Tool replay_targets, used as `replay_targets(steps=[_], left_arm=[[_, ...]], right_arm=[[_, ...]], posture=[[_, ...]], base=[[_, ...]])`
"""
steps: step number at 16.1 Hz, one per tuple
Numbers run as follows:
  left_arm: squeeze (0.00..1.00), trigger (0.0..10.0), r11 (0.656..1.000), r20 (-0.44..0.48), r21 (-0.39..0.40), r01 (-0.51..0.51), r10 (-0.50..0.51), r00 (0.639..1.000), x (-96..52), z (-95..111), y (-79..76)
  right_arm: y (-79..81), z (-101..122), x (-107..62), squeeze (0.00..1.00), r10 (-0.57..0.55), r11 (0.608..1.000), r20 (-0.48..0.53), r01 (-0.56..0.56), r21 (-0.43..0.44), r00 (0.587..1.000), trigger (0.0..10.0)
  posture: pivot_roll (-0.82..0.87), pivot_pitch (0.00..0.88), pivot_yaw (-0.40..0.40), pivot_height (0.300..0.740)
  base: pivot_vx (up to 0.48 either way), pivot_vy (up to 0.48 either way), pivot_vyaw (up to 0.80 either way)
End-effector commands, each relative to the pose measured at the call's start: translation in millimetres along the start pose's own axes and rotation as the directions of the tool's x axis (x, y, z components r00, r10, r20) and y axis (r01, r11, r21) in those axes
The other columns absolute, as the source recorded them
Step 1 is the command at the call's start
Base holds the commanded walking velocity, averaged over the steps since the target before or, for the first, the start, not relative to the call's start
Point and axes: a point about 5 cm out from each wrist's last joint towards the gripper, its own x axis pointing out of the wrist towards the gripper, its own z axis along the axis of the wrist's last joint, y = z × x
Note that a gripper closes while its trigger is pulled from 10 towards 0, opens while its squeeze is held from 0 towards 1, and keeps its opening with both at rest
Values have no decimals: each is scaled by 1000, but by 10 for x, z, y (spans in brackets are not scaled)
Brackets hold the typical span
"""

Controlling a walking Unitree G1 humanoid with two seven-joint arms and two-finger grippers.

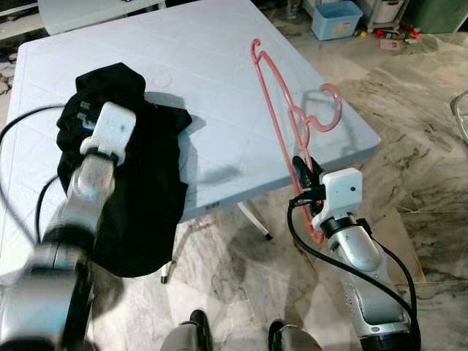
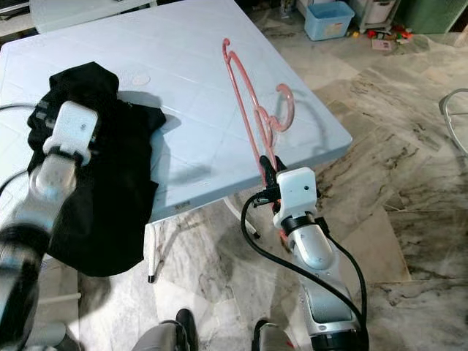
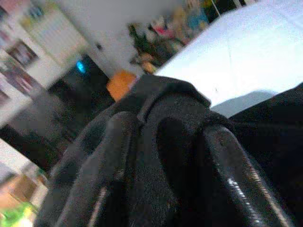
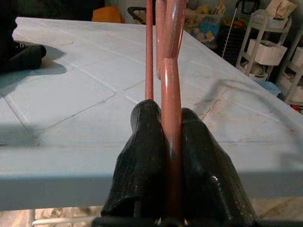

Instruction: Hang hanger

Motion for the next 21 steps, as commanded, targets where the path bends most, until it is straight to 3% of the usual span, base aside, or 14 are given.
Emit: replay_targets(steps=[1,2,3,4,6,9,12,13,17,19,21], left_arm=[[1000,10000,999,14,32,-31,31,999,-125,-61,46],[1000,10000,999,9,26,-42,42,999,-177,-88,42],[1000,10000,997,12,-23,-71,72,997,-362,-117,-16],[1000,10000,972,-88,-169,-166,153,984,-575,-163,-66],[1000,10000,967,-9,-185,-175,177,984,-708,57,-121],[1000,10000,984,85,-173,-46,62,994,-946,289,-326],[1000,10000,965,-4,-262,24,-26,1000,-1182,251,-454],[1000,10000,946,-96,-323,-19,-13,995,-1262,190,-443],[1000,10000,920,-215,-391,-15,-76,974,-1328,131,-533],[1000,10000,906,-321,-422,-26,-123,939,-1311,52,-597],[1000,10000,897,-347,-439,-55,-113,931,-1173,44,-599]], right_arm=[[59,-150,-36,0,13,1000,-73,-12,20,997,10000],[65,-152,-36,0,14,1000,-73,-12,20,997,10000],[73,-158,-32,0,16,1000,-72,-15,23,997,10000],[65,-164,-28,0,20,1000,-72,-18,22,997,10000],[49,-169,-17,0,25,1000,-73,-23,18,997,10000],[49,-167,6,0,41,999,-72,-40,9,997,10000],[40,-180,6,0,42,999,-75,-41,7,996,10000],[47,-198,-6,0,42,999,-81,-42,7,996,10000],[70,-224,-29,0,50,999,-92,-50,11,994,10000],[71,-228,-24,0,50,999,-94,-49,12,994,10000],[100,-232,-17,0,56,998,-97,-54,16,994,10000]], posture=[[-71,226,64,740],[-71,226,63,740],[-65,226,58,740],[-58,226,53,740],[-53,228,42,740],[-47,226,35,740],[-43,228,37,740],[-42,231,38,740],[-35,241,40,740],[-32,242,42,740],[-34,242,42,740]], base=[[0,0,0],[0,0,0],[0,0,0],[0,0,0],[0,0,0],[0,0,0],[0,0,0],[0,0,0],[0,0,0],[0,0,0],[0,0,0]])
